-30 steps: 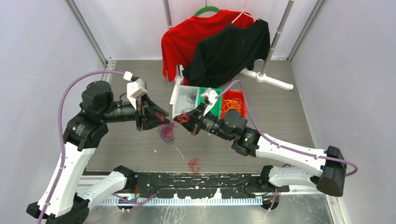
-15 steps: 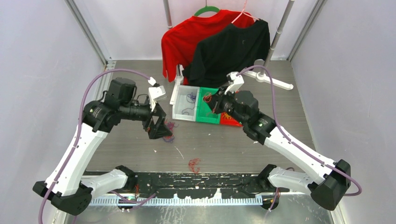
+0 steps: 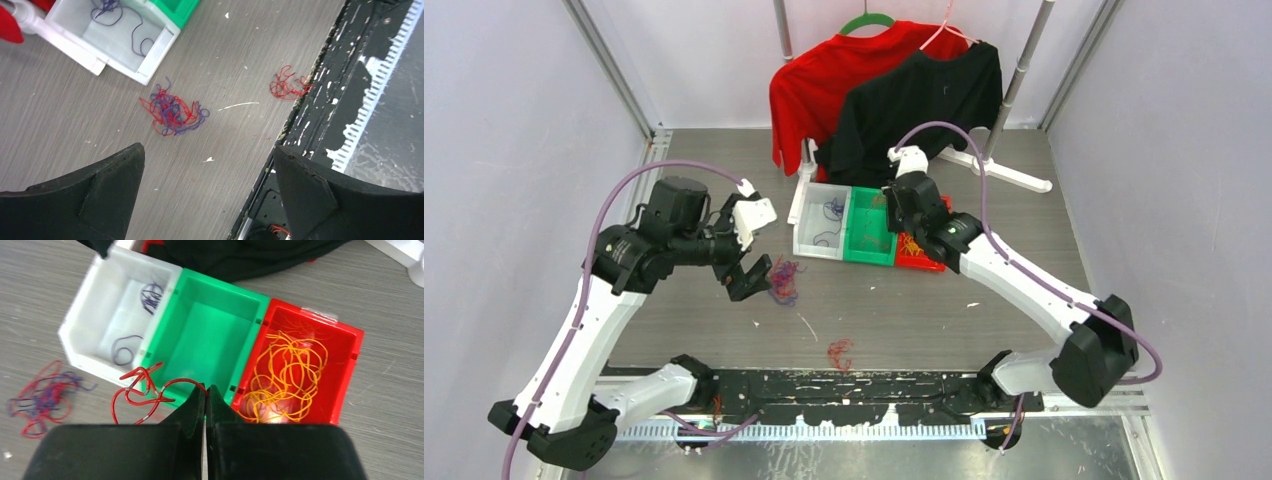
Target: Untangle the cables
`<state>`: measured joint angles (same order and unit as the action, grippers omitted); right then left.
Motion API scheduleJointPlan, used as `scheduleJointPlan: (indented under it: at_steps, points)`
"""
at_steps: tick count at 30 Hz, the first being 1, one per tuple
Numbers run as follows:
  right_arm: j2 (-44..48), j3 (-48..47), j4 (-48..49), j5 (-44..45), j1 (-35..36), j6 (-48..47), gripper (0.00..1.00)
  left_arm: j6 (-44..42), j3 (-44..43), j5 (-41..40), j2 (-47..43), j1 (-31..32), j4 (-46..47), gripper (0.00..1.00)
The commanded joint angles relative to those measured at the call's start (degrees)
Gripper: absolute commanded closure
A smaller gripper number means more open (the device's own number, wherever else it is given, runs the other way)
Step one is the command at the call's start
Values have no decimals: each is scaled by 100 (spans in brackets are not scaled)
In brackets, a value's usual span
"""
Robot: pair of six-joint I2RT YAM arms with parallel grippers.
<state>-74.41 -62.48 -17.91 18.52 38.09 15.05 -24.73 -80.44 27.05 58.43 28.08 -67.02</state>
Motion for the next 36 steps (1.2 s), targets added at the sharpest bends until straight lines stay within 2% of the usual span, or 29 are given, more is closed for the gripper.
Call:
scheduleJointPlan:
  at_steps: [1,12,20,22,25,29,36]
  points:
    - [-398,-477,22,558,-63,-403,99,-152,114,-507,-186,23,49,1]
    - [-1893,-1328,-333,875,-106,-651,97,-18,161,-496,-422,23,142,1]
    - [-2828,-2160,-1080,904,-106,-133,90,-3,244,-437,-581,23,199,0]
    - [-2986,-2360,-1263,848,-100,-1,85,-9,251,-424,-608,23,207,1]
    - [-3080,-2496,-1321,724,-101,141,65,-27,257,-420,-631,24,207,0]
    - [-3036,-2488,-1287,586,-107,224,48,-72,240,-426,-633,23,180,0]
    - [-2389,-2018,-851,273,-99,527,47,-5,239,-453,-595,23,188,1]
